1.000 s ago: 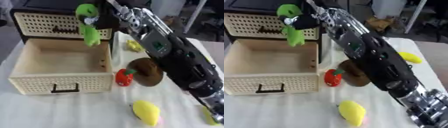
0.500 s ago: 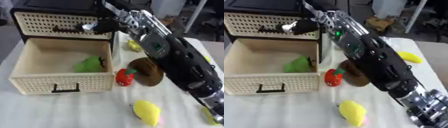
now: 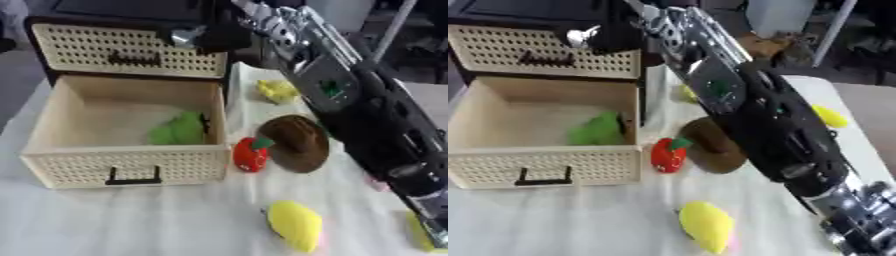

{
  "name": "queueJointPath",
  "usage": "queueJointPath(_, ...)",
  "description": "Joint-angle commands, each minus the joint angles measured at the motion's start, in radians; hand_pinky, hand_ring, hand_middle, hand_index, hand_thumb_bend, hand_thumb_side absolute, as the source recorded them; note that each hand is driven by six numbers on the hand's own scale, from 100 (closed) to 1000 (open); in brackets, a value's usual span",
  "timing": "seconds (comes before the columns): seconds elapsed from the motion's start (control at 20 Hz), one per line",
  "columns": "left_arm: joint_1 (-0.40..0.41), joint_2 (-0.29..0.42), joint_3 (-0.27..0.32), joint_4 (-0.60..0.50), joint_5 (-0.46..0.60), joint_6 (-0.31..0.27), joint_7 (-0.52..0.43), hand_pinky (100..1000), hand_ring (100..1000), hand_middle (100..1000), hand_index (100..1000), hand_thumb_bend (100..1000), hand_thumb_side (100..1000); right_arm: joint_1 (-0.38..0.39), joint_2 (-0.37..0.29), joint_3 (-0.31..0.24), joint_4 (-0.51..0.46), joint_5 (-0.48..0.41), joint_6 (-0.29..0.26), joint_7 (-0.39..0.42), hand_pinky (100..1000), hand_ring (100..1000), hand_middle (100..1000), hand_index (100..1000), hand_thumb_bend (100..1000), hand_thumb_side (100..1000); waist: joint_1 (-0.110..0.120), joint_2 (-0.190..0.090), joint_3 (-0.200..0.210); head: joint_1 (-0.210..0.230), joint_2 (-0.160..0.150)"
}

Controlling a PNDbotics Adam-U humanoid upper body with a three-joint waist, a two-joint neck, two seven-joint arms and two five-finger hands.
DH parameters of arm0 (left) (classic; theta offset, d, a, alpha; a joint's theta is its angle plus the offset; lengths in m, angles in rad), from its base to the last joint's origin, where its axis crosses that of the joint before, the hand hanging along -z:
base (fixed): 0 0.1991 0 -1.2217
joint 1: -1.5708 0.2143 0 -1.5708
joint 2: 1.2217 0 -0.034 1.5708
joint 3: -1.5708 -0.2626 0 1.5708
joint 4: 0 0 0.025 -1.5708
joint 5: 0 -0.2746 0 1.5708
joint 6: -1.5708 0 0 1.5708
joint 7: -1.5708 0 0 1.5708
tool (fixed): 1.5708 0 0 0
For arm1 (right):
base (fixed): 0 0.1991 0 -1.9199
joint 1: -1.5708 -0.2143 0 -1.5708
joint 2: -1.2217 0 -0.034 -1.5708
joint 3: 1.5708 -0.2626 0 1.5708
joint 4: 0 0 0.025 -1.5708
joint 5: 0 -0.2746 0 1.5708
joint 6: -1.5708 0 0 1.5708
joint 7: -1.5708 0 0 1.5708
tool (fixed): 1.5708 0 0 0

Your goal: Pick up objects from table and place into drawer.

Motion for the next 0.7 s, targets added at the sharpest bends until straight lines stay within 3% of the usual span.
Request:
queueJointPath(0.05, -0.012, 0.019, 0.006, -0.013, -0.002, -0.001, -0.001, 490, 509, 526, 723, 100, 1000, 0.0, -0.072, -0.047, -0.113, -0.069, 0.029, -0.022, 308, 560, 512, 738, 489, 689, 0.012, -0.021, -0.004, 0.01, -0.012)
queueJointPath(0.3, -0.009, 0.021, 0.009, -0.013, -0.004, 0.0, 0.001, 491, 509, 526, 724, 100, 1000, 0.039, -0.129, -0.113, -0.235, -0.146, 0.081, -0.069, 304, 555, 506, 729, 482, 675, 0.021, -0.022, -0.015, 0.02, -0.011)
queueJointPath(0.7, -0.01, 0.036, 0.007, -0.013, -0.023, 0.01, -0.008, 479, 502, 521, 731, 100, 1000, 0.125, -0.212, -0.226, -0.358, -0.283, 0.122, -0.228, 312, 558, 510, 720, 420, 688, 0.042, -0.022, -0.035, 0.044, -0.014)
